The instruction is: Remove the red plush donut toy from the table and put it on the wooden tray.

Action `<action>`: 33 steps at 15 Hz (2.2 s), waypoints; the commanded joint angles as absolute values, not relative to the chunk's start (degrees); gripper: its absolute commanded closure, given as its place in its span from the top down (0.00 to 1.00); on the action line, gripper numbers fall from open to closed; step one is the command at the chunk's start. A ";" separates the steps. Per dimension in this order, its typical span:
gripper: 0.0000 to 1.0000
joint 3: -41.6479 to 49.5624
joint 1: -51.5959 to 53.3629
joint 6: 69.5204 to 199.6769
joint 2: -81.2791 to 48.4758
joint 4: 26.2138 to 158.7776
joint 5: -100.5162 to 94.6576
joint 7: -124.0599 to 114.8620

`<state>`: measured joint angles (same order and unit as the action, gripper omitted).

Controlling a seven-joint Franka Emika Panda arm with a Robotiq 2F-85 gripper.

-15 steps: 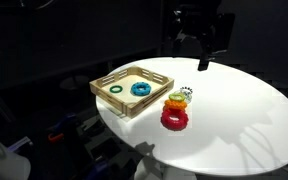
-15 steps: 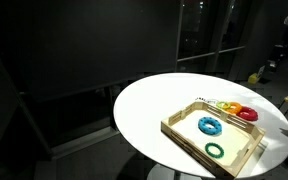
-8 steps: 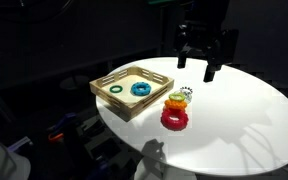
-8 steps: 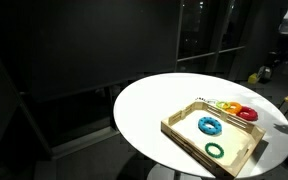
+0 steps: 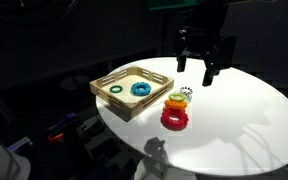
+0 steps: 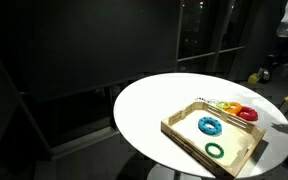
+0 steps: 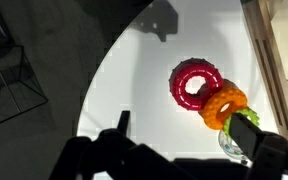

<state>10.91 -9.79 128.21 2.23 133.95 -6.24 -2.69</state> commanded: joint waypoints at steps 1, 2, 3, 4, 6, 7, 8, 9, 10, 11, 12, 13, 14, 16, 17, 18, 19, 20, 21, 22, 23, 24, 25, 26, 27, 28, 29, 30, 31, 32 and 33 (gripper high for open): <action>1.00 10.54 -9.87 131.77 -2.02 133.16 -4.85 -3.90; 1.00 10.57 -9.89 132.33 -3.15 132.99 -4.55 -3.88; 1.00 10.65 -9.98 133.34 -4.27 132.97 -4.25 -3.67; 1.00 10.71 -10.05 134.37 -5.22 133.02 -3.74 -3.26; 1.00 10.77 -10.26 136.61 -7.60 132.99 -2.44 -2.50; 1.00 10.78 -10.34 137.56 -8.70 132.94 -1.82 -2.41; 1.00 10.81 -10.44 138.41 -9.80 132.87 -1.36 -2.18; 1.00 10.83 -10.49 139.16 -10.81 132.77 -0.95 -2.14; 1.00 10.84 -10.53 139.91 -11.87 132.62 -0.68 -2.14; 1.00 10.79 -10.60 140.51 -12.89 132.45 -0.18 -1.98; 1.00 10.78 -10.65 141.01 -13.93 132.22 0.07 -2.06; 1.00 10.82 -10.66 141.47 -14.84 132.00 0.07 -2.27; 1.00 10.87 -10.67 141.79 -15.85 131.72 0.04 -2.41; 1.00 10.99 -10.65 142.34 -17.65 131.25 -0.13 -2.64; 1.00 11.03 -10.68 142.53 -18.43 131.02 -0.17 -2.68; 1.00 11.18 -10.62 142.69 -19.27 130.73 -0.40 -2.97; 1.00 11.27 -10.60 142.88 -20.10 130.45 -0.48 -3.17; 1.00 11.32 -10.64 142.94 -20.89 130.14 -0.45 -3.15; 1.00 11.27 -10.72 143.02 -21.57 129.80 -0.20 -3.08; 1.00 11.19 -10.76 143.11 -22.14 129.57 -0.02 -2.98; 1.00 11.10 -10.77 143.25 -22.55 129.39 0.07 -2.93; 1.00 11.04 -10.69 143.50 -22.87 129.28 0.12 -3.02; 1.00 11.00 -10.61 143.66 -23.06 129.20 0.17 -3.08; 1.00 10.94 -10.51 143.82 -23.14 129.19 0.15 -3.09; 1.00 10.90 -10.41 144.08 -23.23 129.22 0.08 -3.17; 1.00 10.85 -10.32 144.31 -23.26 129.28 0.04 -3.24; 1.00 10.79 -10.20 144.54 -23.24 129.38 -0.02 -3.33; 1.00 10.76 -10.08 144.78 -23.22 129.45 -0.12 -3.46; 1.00 10.74 -9.92 145.09 -23.16 129.57 -0.28 -3.60; 1.00 10.75 -9.75 145.40 -23.11 129.68 -0.40 -3.76; 1.00 10.76 -9.62 145.60 -23.11 129.69 -0.48 -3.88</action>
